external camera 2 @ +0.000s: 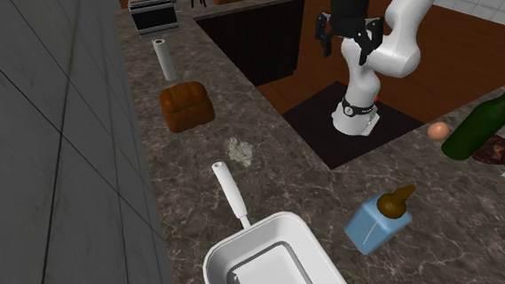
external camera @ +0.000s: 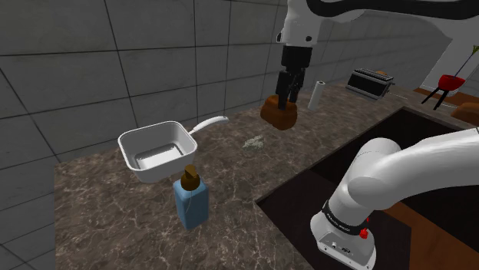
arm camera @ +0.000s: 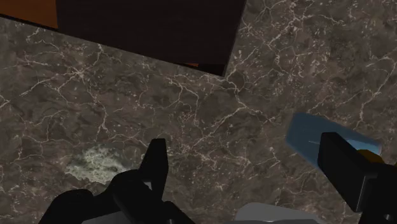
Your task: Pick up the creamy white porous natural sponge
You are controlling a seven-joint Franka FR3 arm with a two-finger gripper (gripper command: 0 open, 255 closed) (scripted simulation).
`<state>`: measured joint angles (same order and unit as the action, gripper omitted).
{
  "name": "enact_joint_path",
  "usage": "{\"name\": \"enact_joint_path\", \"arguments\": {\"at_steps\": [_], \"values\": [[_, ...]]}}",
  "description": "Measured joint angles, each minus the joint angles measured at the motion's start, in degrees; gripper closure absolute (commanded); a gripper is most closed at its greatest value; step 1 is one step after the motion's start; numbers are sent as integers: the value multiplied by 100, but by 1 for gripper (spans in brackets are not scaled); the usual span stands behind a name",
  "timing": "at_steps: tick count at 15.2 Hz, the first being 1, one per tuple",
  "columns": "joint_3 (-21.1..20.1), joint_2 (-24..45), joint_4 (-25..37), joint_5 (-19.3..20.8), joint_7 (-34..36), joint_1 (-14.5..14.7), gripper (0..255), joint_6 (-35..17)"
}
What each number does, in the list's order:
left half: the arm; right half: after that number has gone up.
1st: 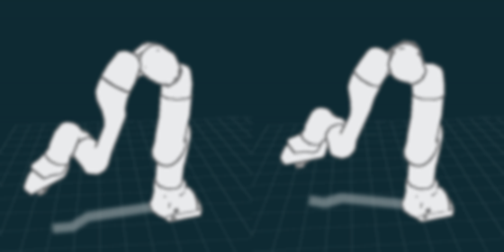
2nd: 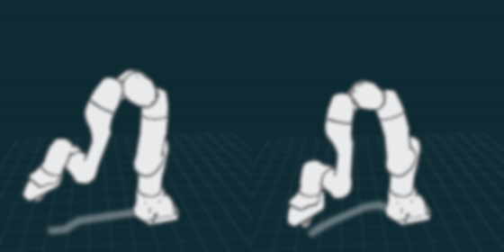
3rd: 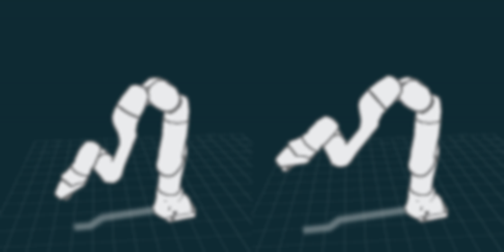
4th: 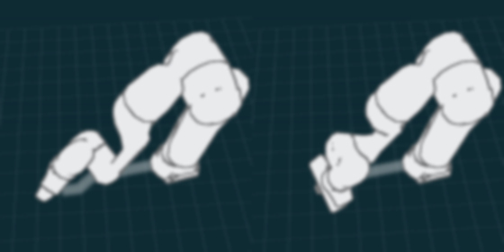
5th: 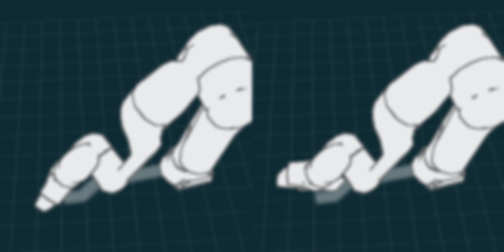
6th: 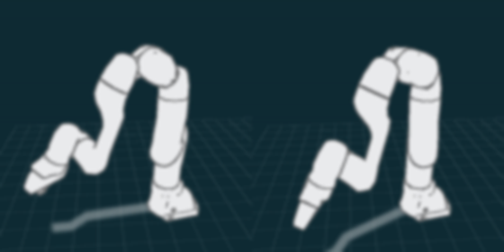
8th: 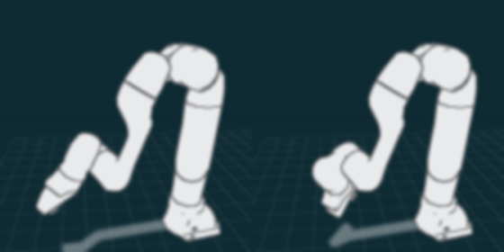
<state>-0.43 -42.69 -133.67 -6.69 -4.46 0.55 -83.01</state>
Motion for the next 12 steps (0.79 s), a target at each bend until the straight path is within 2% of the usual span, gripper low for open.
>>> {"name": "enact_joint_path", "arguments": {"at_steps": [3,12], "values": [[66,47,-157,45,-46,-61,0,-272],[505,387,-1284,232,-296,-465,0,-2307]]}}
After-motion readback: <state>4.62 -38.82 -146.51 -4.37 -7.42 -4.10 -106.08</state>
